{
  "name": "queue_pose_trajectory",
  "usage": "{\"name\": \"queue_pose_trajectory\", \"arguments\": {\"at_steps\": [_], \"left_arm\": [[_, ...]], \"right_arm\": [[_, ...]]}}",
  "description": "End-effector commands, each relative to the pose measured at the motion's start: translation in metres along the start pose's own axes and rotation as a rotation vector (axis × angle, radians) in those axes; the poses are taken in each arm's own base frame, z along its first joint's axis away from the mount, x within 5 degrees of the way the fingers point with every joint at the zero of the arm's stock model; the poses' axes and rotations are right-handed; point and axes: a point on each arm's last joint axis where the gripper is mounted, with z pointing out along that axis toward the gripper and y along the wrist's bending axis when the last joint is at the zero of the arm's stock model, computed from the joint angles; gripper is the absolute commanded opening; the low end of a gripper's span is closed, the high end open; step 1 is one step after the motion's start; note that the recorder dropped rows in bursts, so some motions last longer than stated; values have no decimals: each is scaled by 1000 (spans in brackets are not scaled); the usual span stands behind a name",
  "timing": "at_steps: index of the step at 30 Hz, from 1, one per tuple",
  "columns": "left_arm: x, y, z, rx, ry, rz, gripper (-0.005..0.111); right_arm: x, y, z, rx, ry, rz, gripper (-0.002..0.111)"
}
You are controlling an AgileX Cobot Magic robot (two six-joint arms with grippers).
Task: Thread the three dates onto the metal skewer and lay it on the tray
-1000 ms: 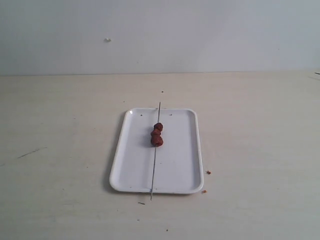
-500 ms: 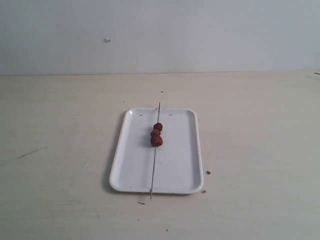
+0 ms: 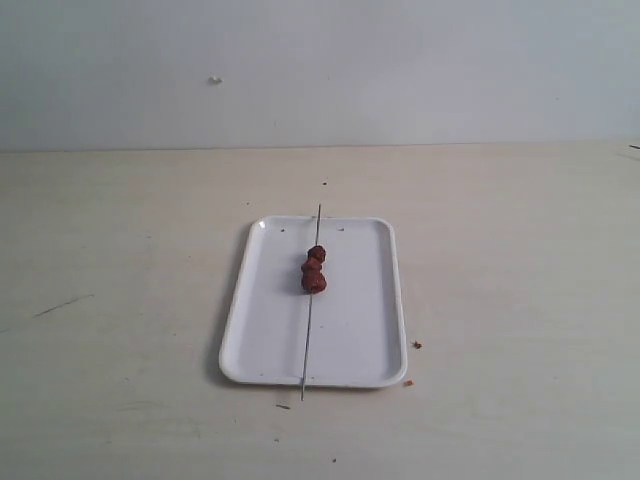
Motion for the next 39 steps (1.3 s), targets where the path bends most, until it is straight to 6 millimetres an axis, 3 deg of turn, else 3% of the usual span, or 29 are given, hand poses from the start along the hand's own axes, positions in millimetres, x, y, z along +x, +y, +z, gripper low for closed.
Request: {"name": "queue_pose_trajectory", "arguments": {"at_steps": [1, 6, 39], "left_arm": [[-1, 0, 0, -1, -9, -4, 0], [-1, 0, 0, -1, -9, -4, 0], [-1, 0, 0, -1, -9, -4, 0]], "right_arm": [[15, 0, -3, 33, 11, 47, 0], [54, 7, 0, 20, 89, 61, 0], [58, 8, 0, 10, 130, 103, 0]]}}
